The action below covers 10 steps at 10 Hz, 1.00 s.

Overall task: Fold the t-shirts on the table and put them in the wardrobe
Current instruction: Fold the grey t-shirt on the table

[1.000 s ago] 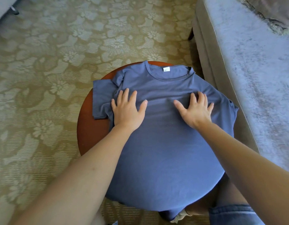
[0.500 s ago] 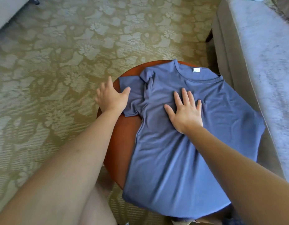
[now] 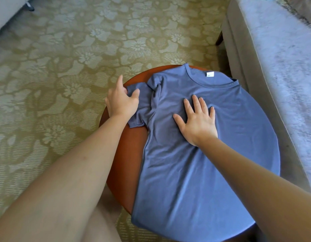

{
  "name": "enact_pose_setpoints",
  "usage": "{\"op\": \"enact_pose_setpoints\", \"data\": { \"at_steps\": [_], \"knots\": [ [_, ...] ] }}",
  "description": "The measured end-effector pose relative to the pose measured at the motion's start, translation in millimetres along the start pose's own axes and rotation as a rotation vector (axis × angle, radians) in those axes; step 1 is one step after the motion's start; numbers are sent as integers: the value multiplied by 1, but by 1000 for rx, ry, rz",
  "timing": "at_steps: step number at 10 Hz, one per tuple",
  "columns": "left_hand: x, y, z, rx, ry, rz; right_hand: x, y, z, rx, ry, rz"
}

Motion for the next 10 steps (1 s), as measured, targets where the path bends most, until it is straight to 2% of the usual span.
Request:
{"op": "enact_pose_setpoints", "data": {
  "at_steps": [1, 3, 7, 8, 9, 10],
  "knots": [
    [0, 1, 6, 16, -58, 44, -1, 1, 0, 1, -6, 1],
    [6, 1, 4, 60, 0, 137, 1, 2, 1, 16, -5, 0],
    [9, -10, -9, 139, 10, -146, 1, 1, 1, 12, -2, 5],
    [7, -13, -10, 128, -42, -178, 1, 1, 0, 9, -1, 0],
    [5, -13, -16, 82, 14, -142, 2, 2, 0, 11, -1, 7],
    [5, -4, -28, -37, 148, 31, 2, 2, 1, 9, -2, 5]
  ]
}}
Point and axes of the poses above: each hand's wrist, its own z-axis towards the middle knuckle, its own y-axis out of the palm, x = y × z, the point moved 7 cm from there along z, towards the middle knuckle, and after that the axes turned 3 degrees about -y, right-handed, at the moved point
